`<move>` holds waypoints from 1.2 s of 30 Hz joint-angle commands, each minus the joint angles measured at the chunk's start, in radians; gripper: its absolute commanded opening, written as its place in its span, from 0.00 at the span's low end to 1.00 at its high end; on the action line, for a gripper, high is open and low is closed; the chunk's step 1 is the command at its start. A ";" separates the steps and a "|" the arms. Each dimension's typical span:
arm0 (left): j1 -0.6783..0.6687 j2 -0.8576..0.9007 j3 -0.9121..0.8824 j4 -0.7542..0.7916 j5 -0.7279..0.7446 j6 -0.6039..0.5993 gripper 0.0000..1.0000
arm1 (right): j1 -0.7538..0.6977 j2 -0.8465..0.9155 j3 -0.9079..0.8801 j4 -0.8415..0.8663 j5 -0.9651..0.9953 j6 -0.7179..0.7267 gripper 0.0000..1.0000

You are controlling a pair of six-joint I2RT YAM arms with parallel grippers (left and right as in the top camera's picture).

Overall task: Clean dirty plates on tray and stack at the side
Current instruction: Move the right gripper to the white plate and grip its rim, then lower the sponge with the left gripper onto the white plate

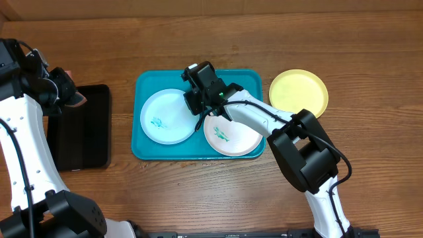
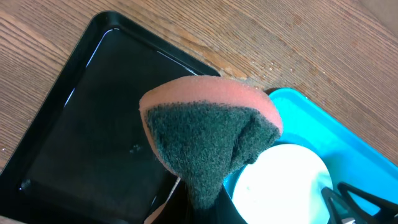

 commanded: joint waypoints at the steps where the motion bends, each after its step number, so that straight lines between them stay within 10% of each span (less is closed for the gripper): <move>1: 0.002 0.008 -0.006 -0.001 0.013 -0.014 0.04 | 0.002 0.013 0.024 0.019 0.001 -0.057 0.42; 16: -0.061 0.008 -0.006 -0.024 0.065 0.006 0.04 | 0.003 0.024 0.024 -0.094 -0.026 -0.036 0.24; 24: -0.173 0.008 -0.011 -0.089 0.065 0.006 0.04 | 0.003 0.024 0.024 -0.170 -0.030 0.218 0.04; 31: -0.314 0.008 -0.102 -0.074 0.064 0.005 0.04 | 0.003 0.024 0.025 -0.196 -0.080 0.389 0.05; 36: -0.376 0.008 -0.190 -0.019 0.064 0.004 0.04 | 0.001 0.009 0.026 -0.150 -0.075 0.175 0.27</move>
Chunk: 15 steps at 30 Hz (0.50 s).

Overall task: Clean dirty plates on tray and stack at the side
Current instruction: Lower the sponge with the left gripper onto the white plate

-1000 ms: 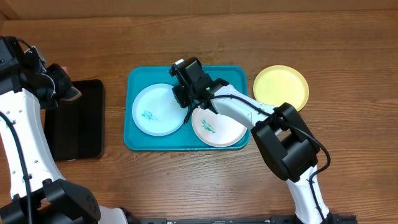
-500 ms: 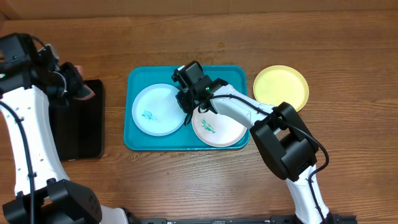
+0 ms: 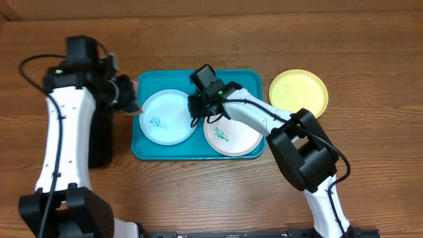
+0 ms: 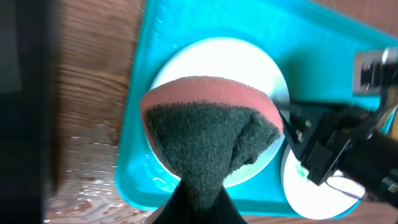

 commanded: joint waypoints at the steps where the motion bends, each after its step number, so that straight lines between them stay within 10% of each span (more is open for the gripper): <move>1: -0.036 0.006 -0.063 0.032 0.018 0.003 0.04 | 0.002 -0.011 -0.002 0.023 0.015 -0.180 0.32; 15: -0.062 0.006 -0.142 0.076 0.019 -0.074 0.04 | 0.002 -0.002 -0.005 0.102 0.051 -0.406 0.24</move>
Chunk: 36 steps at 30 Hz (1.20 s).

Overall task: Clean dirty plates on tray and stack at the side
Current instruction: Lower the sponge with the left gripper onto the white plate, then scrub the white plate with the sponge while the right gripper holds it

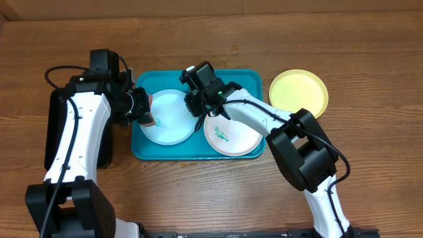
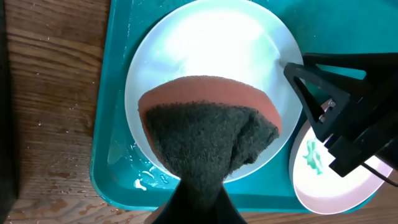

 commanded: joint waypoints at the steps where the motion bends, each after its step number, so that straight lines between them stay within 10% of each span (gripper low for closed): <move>1: -0.016 0.004 -0.004 -0.001 0.013 -0.040 0.04 | 0.001 0.001 -0.005 0.002 0.008 -0.040 0.24; 14: -0.067 0.004 -0.004 0.002 0.010 -0.086 0.04 | 0.001 0.034 -0.004 -0.020 0.013 0.065 0.04; 30: -0.067 0.005 -0.089 0.136 0.004 -0.235 0.04 | 0.002 -0.082 -0.003 -0.200 0.023 0.462 0.04; 36: -0.068 0.005 -0.123 0.185 0.004 -0.274 0.04 | -0.003 -0.089 -0.003 -0.189 0.029 0.442 0.30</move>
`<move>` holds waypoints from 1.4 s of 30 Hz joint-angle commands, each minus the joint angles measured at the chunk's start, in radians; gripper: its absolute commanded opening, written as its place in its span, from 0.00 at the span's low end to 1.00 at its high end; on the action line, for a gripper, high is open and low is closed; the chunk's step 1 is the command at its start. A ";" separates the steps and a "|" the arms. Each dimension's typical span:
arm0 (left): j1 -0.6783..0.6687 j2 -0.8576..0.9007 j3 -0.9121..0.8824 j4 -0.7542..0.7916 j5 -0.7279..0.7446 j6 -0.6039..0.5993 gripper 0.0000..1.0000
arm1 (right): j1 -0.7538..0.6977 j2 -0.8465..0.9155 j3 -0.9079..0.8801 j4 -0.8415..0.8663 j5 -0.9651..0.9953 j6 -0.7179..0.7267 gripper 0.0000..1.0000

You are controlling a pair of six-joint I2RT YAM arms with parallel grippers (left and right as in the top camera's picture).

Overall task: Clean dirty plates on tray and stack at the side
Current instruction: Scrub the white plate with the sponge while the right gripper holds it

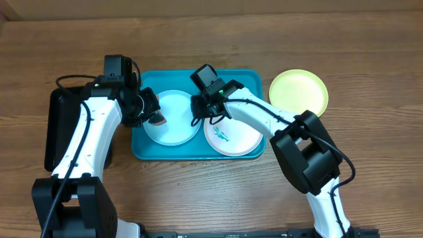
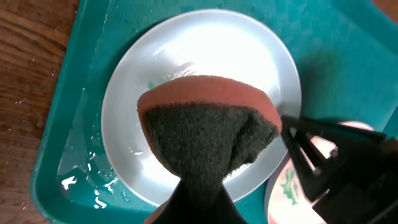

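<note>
A white plate lies in the left half of the teal tray. My left gripper is shut on a pink-and-green sponge, which is pressed on the plate's left part; a speck of green smear shows beside it. My right gripper is at the plate's right rim and seems shut on it; its black fingers show in the left wrist view. A second plate with a green smear lies at the tray's right. A yellow plate sits on the table.
A black tray lies on the wooden table left of the teal tray, partly under my left arm. Water drops lie in the teal tray's near left corner.
My left gripper has moved the sponge from the white plate's left rim further onto the plate, over the green smear. The right gripper has stayed at the plate's right rim, shifted slightly.
My left gripper first held the sponge above the black tray, with the right gripper at the white plate's rim. The sponge then hung beside the teal tray's left edge, then over the plate's left rim. Now it rests on the plate over the smear.
</note>
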 commanded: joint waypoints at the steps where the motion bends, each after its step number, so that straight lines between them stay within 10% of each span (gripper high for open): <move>1: -0.009 0.005 -0.026 0.027 0.004 -0.056 0.04 | -0.003 -0.055 -0.006 0.020 0.022 -0.013 0.35; 4: -0.011 0.005 -0.041 0.050 0.004 -0.066 0.04 | -0.003 -0.055 -0.006 0.077 0.023 -0.183 0.49; 15: -0.049 0.011 -0.045 0.067 0.004 -0.081 0.04 | -0.004 -0.023 -0.035 0.171 0.025 -0.431 0.38; 29: -0.083 0.019 -0.045 0.076 0.003 -0.084 0.04 | -0.004 0.021 -0.035 0.109 0.006 -0.382 0.19; 42: -0.085 0.019 -0.045 0.090 -0.008 -0.092 0.04 | -0.005 0.023 -0.032 0.060 0.006 -0.047 0.04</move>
